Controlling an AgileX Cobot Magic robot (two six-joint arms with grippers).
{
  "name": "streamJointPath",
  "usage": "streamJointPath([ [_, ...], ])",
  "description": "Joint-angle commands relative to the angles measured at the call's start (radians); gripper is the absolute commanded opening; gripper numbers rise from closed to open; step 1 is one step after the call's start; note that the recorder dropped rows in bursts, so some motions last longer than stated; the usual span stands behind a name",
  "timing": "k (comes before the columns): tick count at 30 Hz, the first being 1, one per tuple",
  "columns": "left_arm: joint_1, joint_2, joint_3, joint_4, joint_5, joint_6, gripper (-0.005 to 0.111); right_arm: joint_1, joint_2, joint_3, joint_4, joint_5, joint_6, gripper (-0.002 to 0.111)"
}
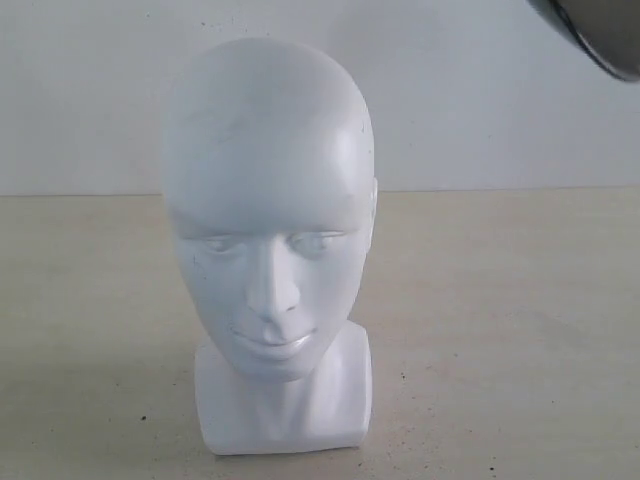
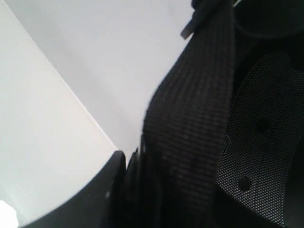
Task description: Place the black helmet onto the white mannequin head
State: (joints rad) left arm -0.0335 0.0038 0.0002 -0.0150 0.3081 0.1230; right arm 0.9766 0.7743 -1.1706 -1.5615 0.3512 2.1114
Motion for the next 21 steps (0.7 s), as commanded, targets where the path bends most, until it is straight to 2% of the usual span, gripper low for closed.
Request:
streamJointPath([
  [1, 0.001, -0.004, 0.000, 0.003, 0.000, 0.002, 0.004, 0.000, 0.069, -0.148, 0.035, -0.141, -0.013, 0.000],
  [7, 0.001, -0.004, 0.000, 0.003, 0.000, 0.002, 0.004, 0.000, 0.200, -0.303, 0.195, -0.329, -0.013, 0.000],
  [15, 0.001, -0.004, 0.000, 0.003, 0.000, 0.002, 0.004, -0.002, 0.321, -0.406, 0.355, -0.399, -0.029, 0.000],
  [21, 0.001, -0.004, 0.000, 0.003, 0.000, 0.002, 0.004, -0.110, 0.344, -0.423, 0.372, -0.522, -0.056, 0.000],
])
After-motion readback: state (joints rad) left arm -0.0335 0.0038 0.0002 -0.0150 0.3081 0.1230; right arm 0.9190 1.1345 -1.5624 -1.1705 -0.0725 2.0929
